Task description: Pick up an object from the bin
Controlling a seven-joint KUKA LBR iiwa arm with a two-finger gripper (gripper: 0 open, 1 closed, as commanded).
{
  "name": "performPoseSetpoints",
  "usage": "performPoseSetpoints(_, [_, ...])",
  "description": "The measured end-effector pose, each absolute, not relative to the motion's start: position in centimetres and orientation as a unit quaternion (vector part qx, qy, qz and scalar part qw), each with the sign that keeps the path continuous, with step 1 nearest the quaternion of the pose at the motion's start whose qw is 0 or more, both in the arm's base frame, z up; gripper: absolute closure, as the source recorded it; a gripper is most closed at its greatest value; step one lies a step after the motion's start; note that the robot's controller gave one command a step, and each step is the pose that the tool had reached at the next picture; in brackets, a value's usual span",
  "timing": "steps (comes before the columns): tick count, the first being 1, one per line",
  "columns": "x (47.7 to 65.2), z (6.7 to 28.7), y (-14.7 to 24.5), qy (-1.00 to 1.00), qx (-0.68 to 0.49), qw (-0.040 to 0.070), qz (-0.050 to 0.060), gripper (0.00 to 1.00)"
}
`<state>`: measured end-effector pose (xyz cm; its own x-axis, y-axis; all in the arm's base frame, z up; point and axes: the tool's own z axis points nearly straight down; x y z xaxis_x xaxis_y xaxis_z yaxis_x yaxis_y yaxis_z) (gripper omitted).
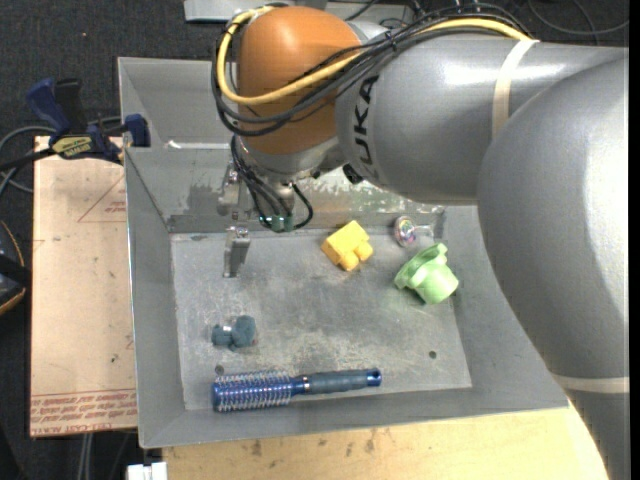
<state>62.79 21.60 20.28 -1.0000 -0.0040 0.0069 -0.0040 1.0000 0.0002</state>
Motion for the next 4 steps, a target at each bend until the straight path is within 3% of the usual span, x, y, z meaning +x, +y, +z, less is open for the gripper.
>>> performPoseSetpoints(1, [60.8, 15.5, 23.8, -0.987, 0.158, 0.001, -0.001, 0.0])
performPoseSetpoints(2, [61.0, 23.0, 17.3, -0.938, 0.345, -0.004, 0.001, 0.0])
performPoseSetpoints(3, [64.7, 34.5, 10.3, -0.82, 0.572, -0.004, 0.001, 0.0])
performPoseSetpoints(4, [59.5, 11.5, 14.5, -0.888, 0.459, 0.003, -0.002, 0.0])
